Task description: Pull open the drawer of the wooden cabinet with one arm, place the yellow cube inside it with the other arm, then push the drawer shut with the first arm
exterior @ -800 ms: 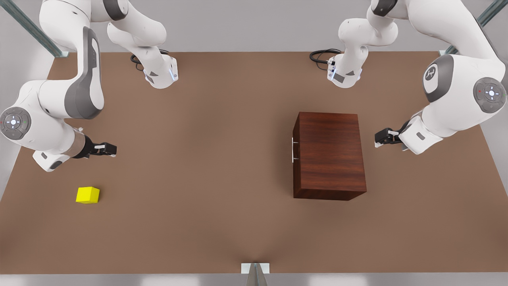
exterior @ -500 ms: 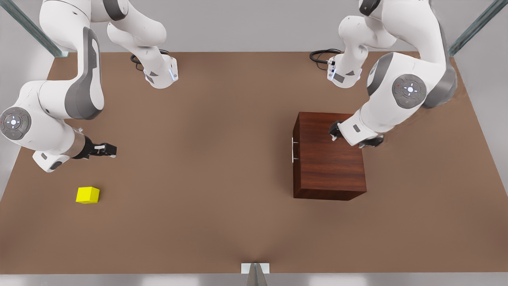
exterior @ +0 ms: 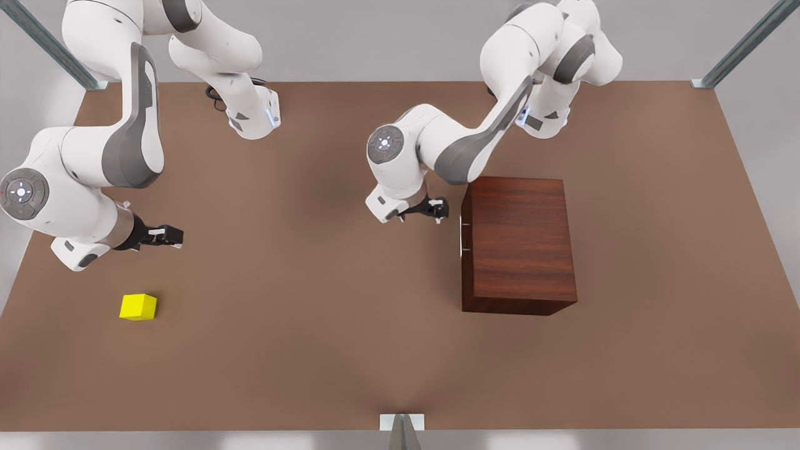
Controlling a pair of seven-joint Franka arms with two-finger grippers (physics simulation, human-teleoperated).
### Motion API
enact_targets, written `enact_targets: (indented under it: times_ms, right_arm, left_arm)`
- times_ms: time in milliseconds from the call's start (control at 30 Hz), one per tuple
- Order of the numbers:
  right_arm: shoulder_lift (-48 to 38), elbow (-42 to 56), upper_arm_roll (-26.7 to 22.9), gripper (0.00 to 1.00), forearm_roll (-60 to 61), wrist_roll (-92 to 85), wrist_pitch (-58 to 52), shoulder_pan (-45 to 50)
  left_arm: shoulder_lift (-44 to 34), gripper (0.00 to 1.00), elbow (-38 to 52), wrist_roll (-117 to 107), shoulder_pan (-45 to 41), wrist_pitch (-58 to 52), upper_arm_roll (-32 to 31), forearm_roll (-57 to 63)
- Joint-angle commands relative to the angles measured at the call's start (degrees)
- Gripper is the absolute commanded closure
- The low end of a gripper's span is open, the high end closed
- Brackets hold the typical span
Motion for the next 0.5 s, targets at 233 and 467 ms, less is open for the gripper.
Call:
enact_targets:
  times_ms: [233, 467]
  right_arm:
    - [0.11, 0.09, 0.0, 0.0, -0.05, -0.3, 0.07, 0.0]
    - [0.11, 0.09, 0.0, 0.0, -0.05, -0.3, 0.07, 0.0]
  left_arm:
    - [4.87, 0.0, -0.96, -33.24, 2.13, 2.43, 0.14, 4.09]
    - [4.96, 0.0, -5.62, -30.17, -0.95, -0.12, 0.06, 11.73]
